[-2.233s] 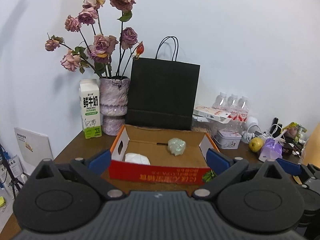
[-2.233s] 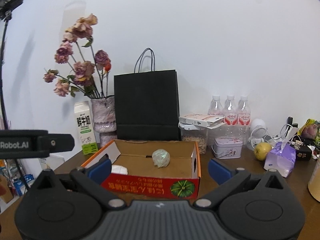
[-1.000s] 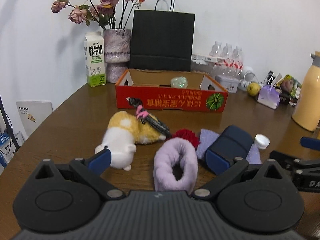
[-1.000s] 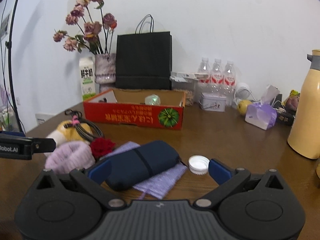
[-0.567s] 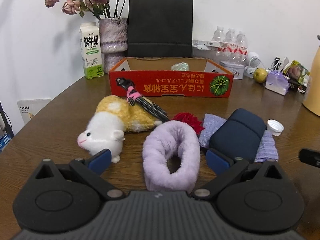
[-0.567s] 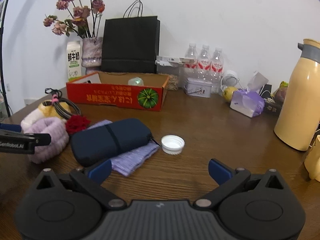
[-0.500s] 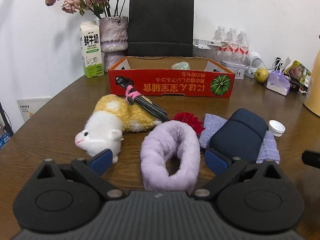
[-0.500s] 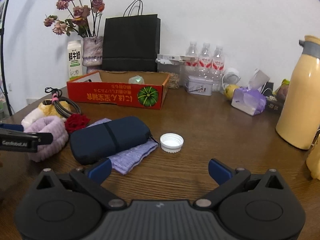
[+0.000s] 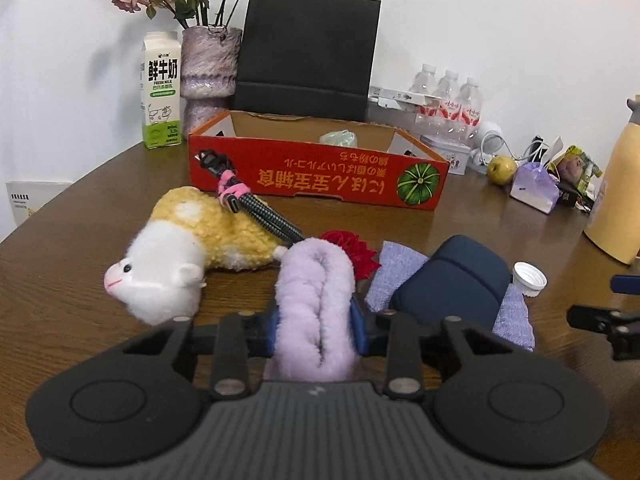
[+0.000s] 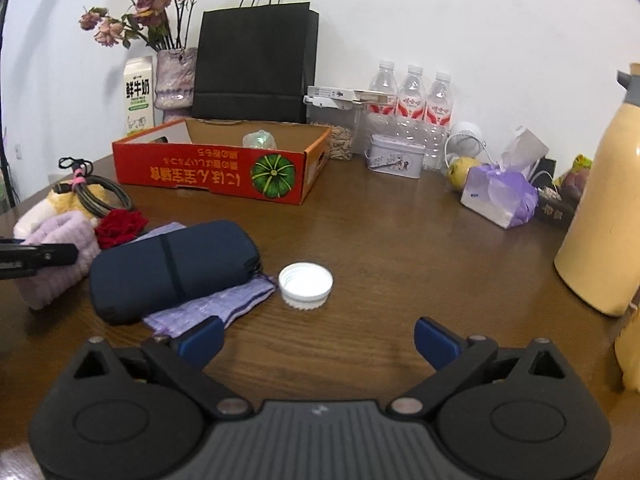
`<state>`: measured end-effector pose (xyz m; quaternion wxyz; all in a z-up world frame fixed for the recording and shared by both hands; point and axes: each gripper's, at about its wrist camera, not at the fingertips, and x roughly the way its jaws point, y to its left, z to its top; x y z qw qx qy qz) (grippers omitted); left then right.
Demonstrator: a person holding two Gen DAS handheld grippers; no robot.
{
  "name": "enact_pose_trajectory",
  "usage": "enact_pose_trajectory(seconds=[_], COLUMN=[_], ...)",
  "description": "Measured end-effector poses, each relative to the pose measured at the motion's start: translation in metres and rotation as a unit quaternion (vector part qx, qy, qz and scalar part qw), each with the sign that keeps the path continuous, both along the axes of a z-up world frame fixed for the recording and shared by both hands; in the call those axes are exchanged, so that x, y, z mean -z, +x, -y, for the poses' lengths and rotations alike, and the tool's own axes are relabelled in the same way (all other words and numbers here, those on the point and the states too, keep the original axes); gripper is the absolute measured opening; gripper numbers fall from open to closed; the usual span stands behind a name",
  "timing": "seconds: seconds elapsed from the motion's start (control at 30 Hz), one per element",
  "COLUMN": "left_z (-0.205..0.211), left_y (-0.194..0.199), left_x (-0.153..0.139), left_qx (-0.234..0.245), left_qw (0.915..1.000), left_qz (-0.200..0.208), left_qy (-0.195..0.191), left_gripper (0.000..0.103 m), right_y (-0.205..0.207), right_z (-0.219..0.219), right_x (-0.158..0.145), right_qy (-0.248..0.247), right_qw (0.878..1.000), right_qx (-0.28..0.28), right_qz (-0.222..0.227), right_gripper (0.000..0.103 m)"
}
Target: Organize objects
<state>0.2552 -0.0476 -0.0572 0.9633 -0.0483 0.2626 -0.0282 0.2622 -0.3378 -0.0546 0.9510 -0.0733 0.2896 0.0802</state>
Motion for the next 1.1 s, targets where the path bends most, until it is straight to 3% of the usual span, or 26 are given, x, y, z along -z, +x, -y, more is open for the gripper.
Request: enact_pose_trajectory(seconds=[0.23,0.57,0.67,0.73,0.83,1.1], left_z=[-0.004,-0.007,-0.008,-0.007,-0.006,-0.006], left_y=[0.001,0.0,-0.001,-0.001,-0.001,-0.002], left_x=[0.001,0.001,0.001,0.001,0.001,0.001], left_qx=[-0.005,-0.004,-0.003,-0.002,0.001,0.004], left_qw=[1.0,0.9998,0.9998,0.9998,0.9998,0.9997], left_qz=[0.002,0.003,0.003,0.003,0.003,0.004], left_qy=[-0.007,-0.017,-0.021,-0.022,-0.021,-0.023], left_gripper=[0.034,0.034,0.034,0.034,0.034,0.034], right_y=[0.033,0.061,0.067,0.07,0.072,0.066], right_z=[0.0,0.004,0.004,0.004,0.003,0.001], right_x=[0.016,0.023,0.023,0.023,0.022,0.019], right_qy=[-0.012,0.034,0.042,0.045,0.05,0.047], right_qw=[0.999,0.998,0.998,0.998,0.998,0.999], right_qx=[-0.02,-0.029,-0.028,-0.024,-0.019,-0.01], right_qz=[-0.026,-0.039,-0.039,-0.036,-0.034,-0.009], right_gripper=[0.08,0.075,0.066,0.051,0.039,0.039])
